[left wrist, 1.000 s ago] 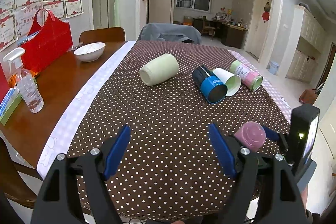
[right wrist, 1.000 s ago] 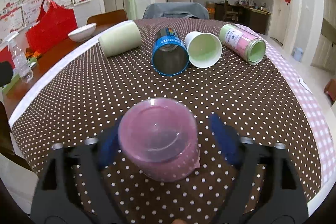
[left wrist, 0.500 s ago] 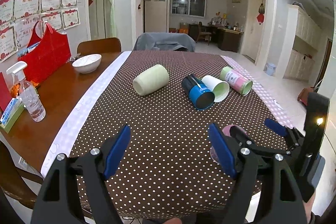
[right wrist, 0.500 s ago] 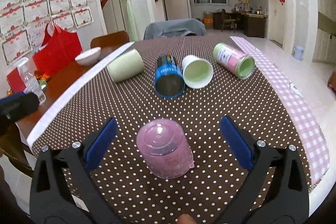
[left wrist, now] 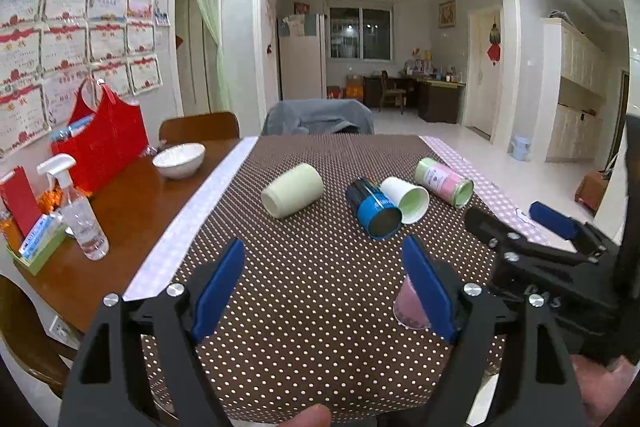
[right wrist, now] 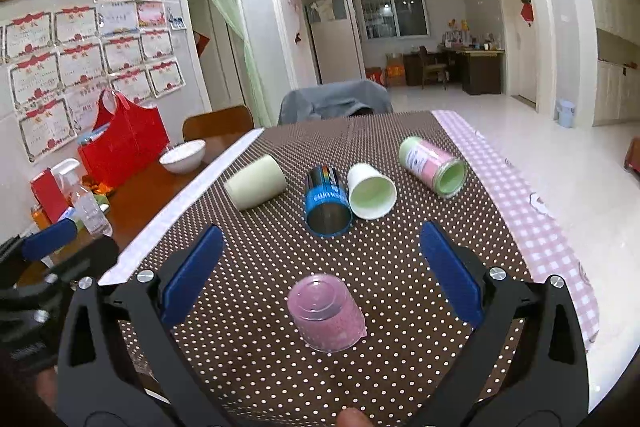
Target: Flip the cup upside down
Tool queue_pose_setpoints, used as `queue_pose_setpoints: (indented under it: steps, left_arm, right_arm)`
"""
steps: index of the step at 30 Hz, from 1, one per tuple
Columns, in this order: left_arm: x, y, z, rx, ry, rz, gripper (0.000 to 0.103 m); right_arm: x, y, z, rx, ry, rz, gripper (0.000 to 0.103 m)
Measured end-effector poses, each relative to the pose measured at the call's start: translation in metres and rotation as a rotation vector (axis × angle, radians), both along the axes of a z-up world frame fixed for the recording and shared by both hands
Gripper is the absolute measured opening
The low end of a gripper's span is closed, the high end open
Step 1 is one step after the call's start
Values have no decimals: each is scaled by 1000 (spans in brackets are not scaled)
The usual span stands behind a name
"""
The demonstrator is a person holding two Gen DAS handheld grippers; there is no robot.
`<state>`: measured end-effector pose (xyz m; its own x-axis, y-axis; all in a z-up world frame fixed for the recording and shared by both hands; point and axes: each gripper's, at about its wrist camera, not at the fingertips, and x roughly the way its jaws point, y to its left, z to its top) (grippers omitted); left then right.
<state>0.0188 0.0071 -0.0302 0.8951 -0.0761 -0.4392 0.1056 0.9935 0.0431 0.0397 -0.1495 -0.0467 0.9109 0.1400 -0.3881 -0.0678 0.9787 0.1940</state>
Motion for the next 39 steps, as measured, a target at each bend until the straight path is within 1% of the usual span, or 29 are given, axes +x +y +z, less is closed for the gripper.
queue_pose_setpoints:
  steps: [8, 18, 29, 39]
  left_arm:
    - [-13, -2, 10, 6, -41, 4, 80]
    - [-30, 5, 22, -2, -89, 36, 80]
    - [-40, 10, 31, -2, -117, 58, 80]
    - [-40, 12, 34, -1, -129, 75, 80]
  right_arm:
    - [-19, 1, 22, -16, -42, -12, 97]
    - [-39, -3, 35, -7, -65, -38, 97]
    - [-59, -5, 44, -18, -106, -67, 97]
    - [-60, -8, 41, -23, -99, -75, 97]
